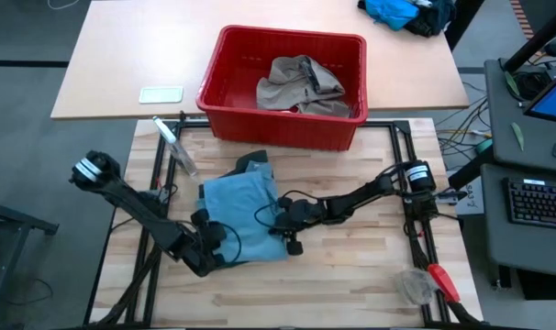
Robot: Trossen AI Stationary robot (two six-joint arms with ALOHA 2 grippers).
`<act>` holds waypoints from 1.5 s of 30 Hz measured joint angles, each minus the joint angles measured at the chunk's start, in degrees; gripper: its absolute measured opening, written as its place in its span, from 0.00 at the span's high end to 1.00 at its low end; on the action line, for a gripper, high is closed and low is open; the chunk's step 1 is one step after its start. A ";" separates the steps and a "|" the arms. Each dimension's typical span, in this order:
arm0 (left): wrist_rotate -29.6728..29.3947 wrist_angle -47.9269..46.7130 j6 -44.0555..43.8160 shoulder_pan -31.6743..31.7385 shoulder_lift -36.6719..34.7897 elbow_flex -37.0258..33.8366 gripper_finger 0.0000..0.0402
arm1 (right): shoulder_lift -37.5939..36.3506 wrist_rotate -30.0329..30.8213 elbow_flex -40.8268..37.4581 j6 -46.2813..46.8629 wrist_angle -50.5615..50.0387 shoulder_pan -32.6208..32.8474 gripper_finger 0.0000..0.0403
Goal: Fold Laundry from Bin
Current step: Stack the blue jeans on top of the green polo shirt
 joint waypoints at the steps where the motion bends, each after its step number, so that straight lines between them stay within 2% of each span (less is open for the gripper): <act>1: 0.00 -0.22 0.02 0.00 0.31 0.21 1.00 | 0.00 0.01 0.00 0.35 -0.02 -0.04 0.98; 13: 2.50 -14.90 0.50 -2.04 -1.57 10.12 1.00 | -4.95 1.03 -0.20 0.45 -1.00 1.18 0.98; 21: 3.01 -10.15 -1.62 -5.57 -1.28 10.32 1.00 | -4.74 0.80 -0.20 0.04 -0.83 5.02 0.98; 28: 2.60 -3.87 -1.09 -6.51 2.82 10.32 1.00 | -4.55 0.41 -0.20 -0.88 -0.86 7.72 0.98; 38: 3.11 -3.03 -5.33 -6.58 13.17 10.58 1.00 | -4.44 -0.01 -0.38 0.90 -7.16 7.94 0.98; 45: 4.01 -4.29 -5.43 -6.67 12.38 11.29 1.00 | -4.69 0.01 -0.61 1.09 -8.90 7.83 0.98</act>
